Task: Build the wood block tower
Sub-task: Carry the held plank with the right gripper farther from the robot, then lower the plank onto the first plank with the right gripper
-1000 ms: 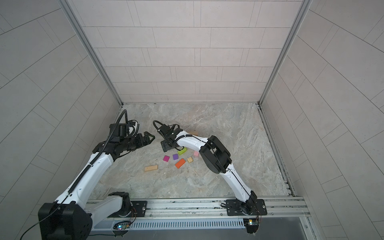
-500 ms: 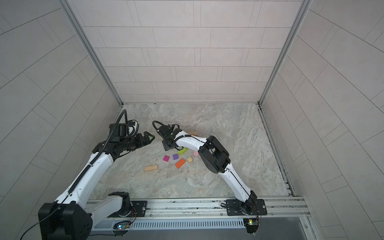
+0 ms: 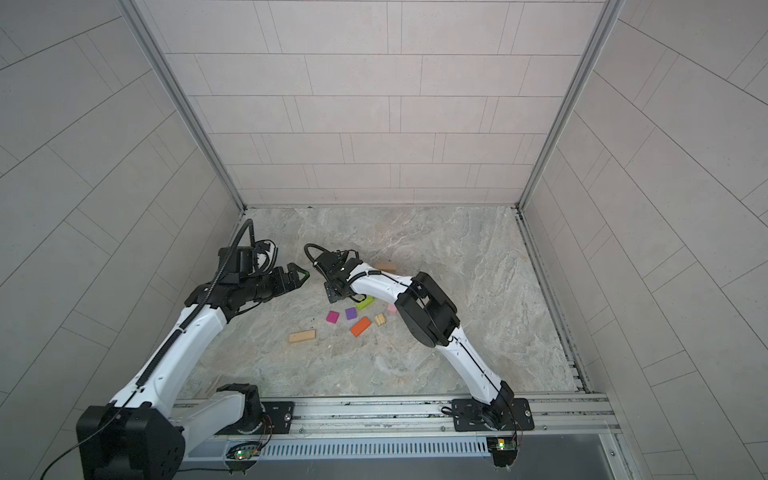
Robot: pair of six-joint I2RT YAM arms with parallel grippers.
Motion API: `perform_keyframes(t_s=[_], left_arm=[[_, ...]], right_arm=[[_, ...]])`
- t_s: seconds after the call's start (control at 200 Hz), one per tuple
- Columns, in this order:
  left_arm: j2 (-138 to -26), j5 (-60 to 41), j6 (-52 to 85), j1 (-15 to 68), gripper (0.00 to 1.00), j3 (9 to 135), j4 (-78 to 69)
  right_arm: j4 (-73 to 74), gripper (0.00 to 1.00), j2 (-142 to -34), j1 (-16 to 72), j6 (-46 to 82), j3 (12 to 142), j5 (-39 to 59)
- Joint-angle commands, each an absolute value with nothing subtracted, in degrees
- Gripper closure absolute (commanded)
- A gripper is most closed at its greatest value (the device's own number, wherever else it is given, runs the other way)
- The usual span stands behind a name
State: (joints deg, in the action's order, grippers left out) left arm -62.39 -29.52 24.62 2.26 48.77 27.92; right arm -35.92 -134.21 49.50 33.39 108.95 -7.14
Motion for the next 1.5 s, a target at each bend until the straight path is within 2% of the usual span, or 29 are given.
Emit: perform_keyframes(t_s=[0.0, 0.135, 0.305, 0.64, 1.051, 1.496], left_arm=[[-61.79, -29.35, 24.52, 1.93, 0.05, 48.23, 27.69], [-61.84, -29.37, 24.53, 1.93, 0.05, 48.21, 27.62], [-61.86, -29.44, 24.53, 1.85, 0.05, 48.23, 27.60], [-61.94, -29.62, 24.61, 1.84, 0.05, 48.15, 27.46], [-62.23, -29.62, 24.70, 1.83, 0.05, 48.14, 27.26], [-62.18, -29.62, 24.70, 1.89, 0.05, 48.09, 27.16]], right_arm=[[-38.62, 0.16, -135.44, 49.83, 34.84, 109.30, -8.82], [-38.82, 0.21, -135.33, 49.83, 35.14, 109.15, -9.27], [-38.93, 0.35, -133.51, 49.67, 37.58, 107.20, -11.10], [-37.83, 0.47, -126.04, 46.55, 43.77, 98.61, -15.77], [-38.41, 0.48, -124.45, 41.89, 48.04, 94.58, -17.10], [-38.25, 0.48, -125.49, 37.58, 48.89, 94.52, -14.04]])
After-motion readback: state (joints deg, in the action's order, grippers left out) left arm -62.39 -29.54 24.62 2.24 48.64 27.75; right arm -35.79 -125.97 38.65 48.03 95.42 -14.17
